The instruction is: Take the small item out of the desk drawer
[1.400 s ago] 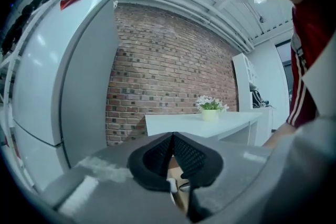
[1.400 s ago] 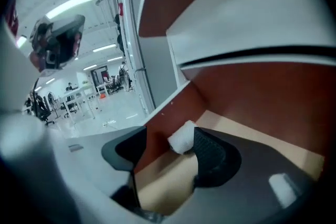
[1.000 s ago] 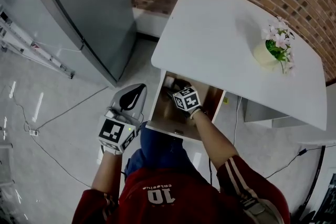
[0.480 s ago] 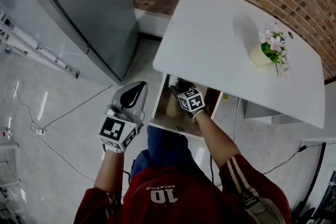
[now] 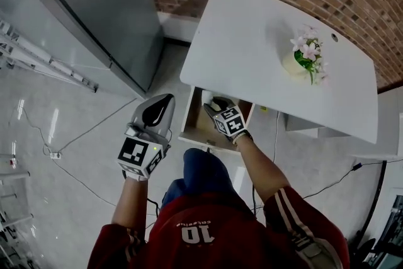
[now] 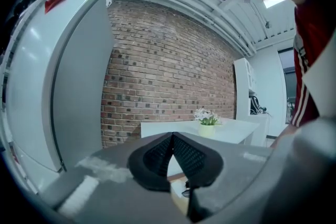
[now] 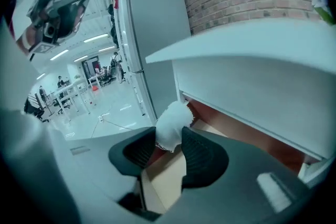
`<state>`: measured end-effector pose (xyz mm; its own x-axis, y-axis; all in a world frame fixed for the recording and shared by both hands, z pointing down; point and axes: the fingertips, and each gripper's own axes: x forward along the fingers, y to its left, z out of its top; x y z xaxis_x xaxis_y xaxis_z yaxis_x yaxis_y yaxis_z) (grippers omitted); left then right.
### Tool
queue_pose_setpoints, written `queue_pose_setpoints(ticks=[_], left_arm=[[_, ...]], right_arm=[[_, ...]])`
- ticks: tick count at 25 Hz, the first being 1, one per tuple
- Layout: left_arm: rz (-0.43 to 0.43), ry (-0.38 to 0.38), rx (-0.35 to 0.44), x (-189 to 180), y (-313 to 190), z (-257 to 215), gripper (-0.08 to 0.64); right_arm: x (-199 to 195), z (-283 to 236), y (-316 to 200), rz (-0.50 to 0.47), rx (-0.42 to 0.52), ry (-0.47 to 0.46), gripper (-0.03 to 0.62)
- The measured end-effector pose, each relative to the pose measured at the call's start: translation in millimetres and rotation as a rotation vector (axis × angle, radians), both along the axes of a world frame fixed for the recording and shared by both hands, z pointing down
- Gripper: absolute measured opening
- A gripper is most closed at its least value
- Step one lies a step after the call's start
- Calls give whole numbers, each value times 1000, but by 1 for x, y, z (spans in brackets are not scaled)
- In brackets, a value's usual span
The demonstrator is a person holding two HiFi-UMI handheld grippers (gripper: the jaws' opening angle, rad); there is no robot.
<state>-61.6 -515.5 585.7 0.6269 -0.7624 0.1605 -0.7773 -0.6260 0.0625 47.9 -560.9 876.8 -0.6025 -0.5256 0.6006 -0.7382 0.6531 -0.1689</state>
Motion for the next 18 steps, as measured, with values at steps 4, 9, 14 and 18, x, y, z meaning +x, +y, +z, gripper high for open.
queue_pose_setpoints(ticks=[4, 9, 14, 18], left_arm=[[9, -13, -1, 3, 14, -32, 3], [12, -20, 19, -5, 47, -76, 3], [26, -24, 61, -20, 107, -124, 3], [22, -14, 80, -40, 163, -154, 3]], right_arm=[[5, -30, 19, 13, -6, -10, 156], [7, -76, 50, 36, 17, -5, 156], [4, -128, 101, 65, 55, 3, 156], [-5, -176, 154, 87, 93, -4, 156]])
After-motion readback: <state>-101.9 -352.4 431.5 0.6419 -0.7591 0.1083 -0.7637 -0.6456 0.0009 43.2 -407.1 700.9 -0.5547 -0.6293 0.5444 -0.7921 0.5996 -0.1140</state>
